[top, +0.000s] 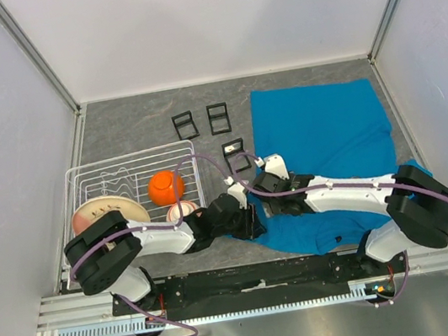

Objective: Remove the brooch from the garment
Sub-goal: Pick up the brooch from the clothes.

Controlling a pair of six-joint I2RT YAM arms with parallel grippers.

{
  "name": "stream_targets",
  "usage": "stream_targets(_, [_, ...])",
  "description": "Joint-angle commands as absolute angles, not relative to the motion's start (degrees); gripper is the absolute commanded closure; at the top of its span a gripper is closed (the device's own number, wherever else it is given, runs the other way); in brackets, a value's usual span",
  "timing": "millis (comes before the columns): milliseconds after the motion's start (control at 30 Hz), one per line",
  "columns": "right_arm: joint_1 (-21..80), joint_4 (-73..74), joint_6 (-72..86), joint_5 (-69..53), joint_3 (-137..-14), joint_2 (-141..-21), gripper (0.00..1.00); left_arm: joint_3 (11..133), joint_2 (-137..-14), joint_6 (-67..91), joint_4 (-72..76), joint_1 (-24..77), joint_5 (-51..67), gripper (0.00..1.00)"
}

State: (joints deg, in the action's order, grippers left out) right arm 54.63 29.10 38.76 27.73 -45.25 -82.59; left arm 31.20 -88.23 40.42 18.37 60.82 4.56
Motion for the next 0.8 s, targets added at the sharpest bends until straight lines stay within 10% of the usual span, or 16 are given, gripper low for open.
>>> stream_targets(0, [55.1, 25.4, 39.2, 29.1, -45.7, -85.2, 0.25, 29.3, -89.8, 43.9, 25.3, 60.7, 3.0, 0.55])
stream_targets(300, [55.1, 26.2, 41.7, 35.4, -43.8, -87.0, 0.24, 28.3, -90.4, 44.4, 27.2, 60.8, 3.8, 0.54])
stream_targets(767, [53.1, 26.2, 41.5, 35.2, -39.3, -78.1, 0.52, 28.1, -91.1, 44.6, 26.4, 60.7, 4.1, 0.54])
